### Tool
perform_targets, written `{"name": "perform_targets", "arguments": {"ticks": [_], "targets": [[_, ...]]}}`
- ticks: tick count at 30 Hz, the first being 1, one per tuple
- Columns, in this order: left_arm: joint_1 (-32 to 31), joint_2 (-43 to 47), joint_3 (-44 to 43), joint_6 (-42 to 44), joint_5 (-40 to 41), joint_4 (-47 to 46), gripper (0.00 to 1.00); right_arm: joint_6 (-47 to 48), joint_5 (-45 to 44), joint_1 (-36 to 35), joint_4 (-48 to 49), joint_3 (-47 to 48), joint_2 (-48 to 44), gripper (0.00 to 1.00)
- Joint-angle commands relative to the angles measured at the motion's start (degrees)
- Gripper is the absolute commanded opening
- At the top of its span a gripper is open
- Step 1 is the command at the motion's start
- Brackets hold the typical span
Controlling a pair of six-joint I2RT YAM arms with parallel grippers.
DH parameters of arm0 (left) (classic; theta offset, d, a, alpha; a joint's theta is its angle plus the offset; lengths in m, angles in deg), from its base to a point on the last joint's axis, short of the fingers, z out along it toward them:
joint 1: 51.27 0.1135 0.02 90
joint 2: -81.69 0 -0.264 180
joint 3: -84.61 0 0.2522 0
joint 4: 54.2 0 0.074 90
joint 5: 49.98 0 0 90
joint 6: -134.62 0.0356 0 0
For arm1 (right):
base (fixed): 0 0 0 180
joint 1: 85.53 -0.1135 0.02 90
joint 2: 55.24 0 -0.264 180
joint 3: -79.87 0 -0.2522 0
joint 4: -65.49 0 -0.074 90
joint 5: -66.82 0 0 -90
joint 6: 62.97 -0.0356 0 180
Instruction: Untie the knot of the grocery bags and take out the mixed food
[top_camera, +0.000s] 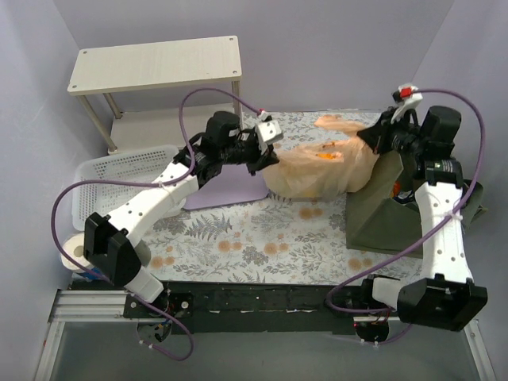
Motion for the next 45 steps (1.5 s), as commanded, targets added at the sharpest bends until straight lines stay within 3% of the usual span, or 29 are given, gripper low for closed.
{"name": "perform_targets", "arguments": {"ticks": [1,3,6,7,9,10,12,13,14,20,24,27,30,33,34,36,37,39,45], "targets": [[1.11,9.29,16.22,-2.94,-1.37,0.85,0.00,9.53,2.20,1.52,-2.80,-13.78,-11.90,0.01],[1.02,11.41,23.08,-5.05,-2.17,-0.84,0.00,16.65,3.97,1.43,-7.71,-18.91,-15.18,0.01],[1.02,12.11,25.39,-8.22,-2.88,0.56,0.00,24.99,3.89,1.52,-15.69,-23.76,-18.79,0.03],[1.02,12.64,26.01,-8.66,-2.70,1.61,0.03,26.68,3.54,1.44,-17.74,-23.68,-19.41,0.20],[1.02,14.13,26.28,-8.84,-1.13,2.14,0.38,30.19,3.10,1.44,-21.17,-21.93,-19.85,0.36],[1.02,15.27,25.24,-8.84,-0.16,2.93,0.54,31.78,3.88,1.43,-24.23,-20.44,-20.29,0.52],[1.02,16.42,23.39,-9.63,2.57,3.02,0.87,34.16,7.64,1.26,-27.06,-14.38,-20.55,0.71],[1.02,17.03,21.90,-9.55,2.40,3.02,0.93,35.21,8.28,1.00,-28.29,-12.62,-20.47,0.79],[1.02,17.30,19.36,-8.16,0.22,3.02,0.96,35.14,8.46,0.47,-28.48,-9.38,-20.29,0.79],[0.85,11.70,9.17,-3.32,-7.52,5.30,0.98,36.89,7.32,-6.99,-29.18,-5.48,-17.13,0.84],[-0.03,8.52,3.80,0.90,-8.77,11.97,0.98,38.21,2.41,-20.05,-29.80,-3.29,-15.90,0.86],[-0.12,9.21,3.78,2.22,-7.80,14.44,0.98,39.53,-1.80,-27.97,-30.07,-2.49,-15.81,0.87],[-1.08,11.23,5.62,3.11,-7.36,13.84,0.98,37.08,-9.61,-32.31,-22.20,-5.47,-16.86,0.88],[-2.75,10.98,6.68,3.46,-6.31,12.96,0.98,34.71,-16.21,-32.76,-13.58,-9.25,-17.13,0.77],[-3.19,10.63,6.25,3.72,-6.30,12.78,0.98,34.43,-17.72,-32.76,-12.32,-9.52,-16.61,0.57],[-4.86,10.19,5.72,4.07,-6.39,12.34,0.98,33.99,-20.71,-32.76,-11.69,-8.13,-15.29,0.34],[-5.56,9.58,5.10,4.68,-6.65,12.34,0.98,33.30,-21.42,-32.76,-12.30,-6.73,-14.15,0.15],[-7.59,8.70,4.14,7.58,-8.49,13.21,0.98,32.76,-23.00,-32.76,-13.18,-3.30,-13.35,0.01],[-12.68,4.13,2.11,13.74,-13.77,13.76,0.98,25.92,-27.31,-31.53,-13.28,0.23,-11.68,0.01]]}}
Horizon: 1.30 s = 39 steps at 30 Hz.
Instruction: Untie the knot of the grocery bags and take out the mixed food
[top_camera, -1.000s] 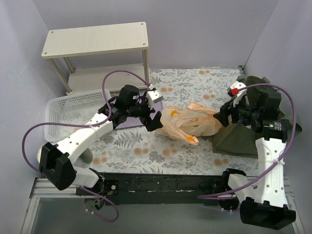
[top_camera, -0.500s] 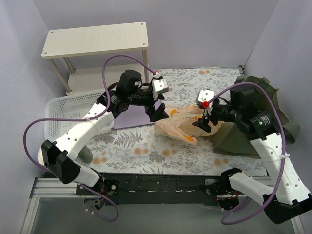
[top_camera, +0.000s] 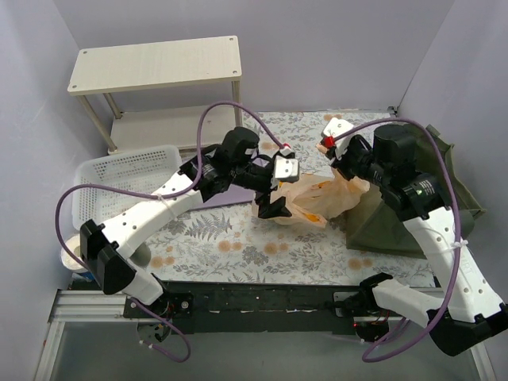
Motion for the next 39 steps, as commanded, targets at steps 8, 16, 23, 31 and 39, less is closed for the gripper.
{"name": "perform_targets", "arguments": {"ticks": [8,16,23,31,39], "targets": [[-13.10,-5.45,4.70,7.75,5.63,-10.70,0.67,-9.70,-4.65,4.56,3.71,5.18,2.56,0.01],[-12.86,1.91,6.73,6.17,18.82,-19.40,0.00,-8.72,-7.20,7.80,3.53,5.70,2.30,0.01],[-2.60,-2.34,-9.91,3.88,28.49,-22.84,0.00,-10.65,-2.81,14.56,15.63,10.70,6.42,0.01],[6.66,-17.40,-41.96,-5.33,29.03,-14.67,0.00,-15.33,8.78,26.34,22.52,26.44,13.03,0.01],[5.70,6.13,-8.33,-6.58,13.39,-10.98,0.00,0.05,13.46,27.50,11.38,2.73,-8.94,0.01]]}}
